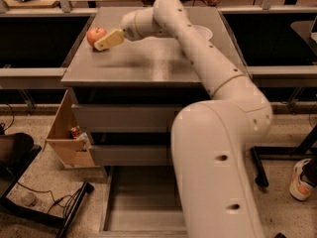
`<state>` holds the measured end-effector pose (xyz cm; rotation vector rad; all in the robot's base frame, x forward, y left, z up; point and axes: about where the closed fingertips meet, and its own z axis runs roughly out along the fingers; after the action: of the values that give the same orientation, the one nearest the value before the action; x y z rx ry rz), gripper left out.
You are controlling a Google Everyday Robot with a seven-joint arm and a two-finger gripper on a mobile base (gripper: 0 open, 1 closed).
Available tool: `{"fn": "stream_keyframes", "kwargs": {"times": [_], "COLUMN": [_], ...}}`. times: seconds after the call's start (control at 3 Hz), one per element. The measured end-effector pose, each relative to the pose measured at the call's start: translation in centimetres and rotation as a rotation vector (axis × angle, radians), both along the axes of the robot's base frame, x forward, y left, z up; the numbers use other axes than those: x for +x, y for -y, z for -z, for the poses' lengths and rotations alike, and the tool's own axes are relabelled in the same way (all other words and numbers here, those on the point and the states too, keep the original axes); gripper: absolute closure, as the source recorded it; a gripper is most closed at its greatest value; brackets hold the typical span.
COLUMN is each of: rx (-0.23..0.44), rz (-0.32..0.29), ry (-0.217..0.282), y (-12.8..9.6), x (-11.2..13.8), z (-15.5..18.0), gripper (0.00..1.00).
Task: Place apple into bottom drawer
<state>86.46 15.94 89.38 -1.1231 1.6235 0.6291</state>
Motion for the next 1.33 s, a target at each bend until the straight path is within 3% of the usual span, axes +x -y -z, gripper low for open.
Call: {"fn": "stream_keyframes", "kwargs": {"times": [0.33, 0.67, 1.33], "rx": [0.061, 0.066, 0.057], "rz": [0.005, 0.02, 0.04], "ry": [-0.078, -0.094, -0.094], "y": [-3.9, -5.3, -6.2], "x": [1.8, 2.8, 3.8], "z": [1.6, 2.3, 2.8], "gripper": [0.0, 0.0, 0.42]}}
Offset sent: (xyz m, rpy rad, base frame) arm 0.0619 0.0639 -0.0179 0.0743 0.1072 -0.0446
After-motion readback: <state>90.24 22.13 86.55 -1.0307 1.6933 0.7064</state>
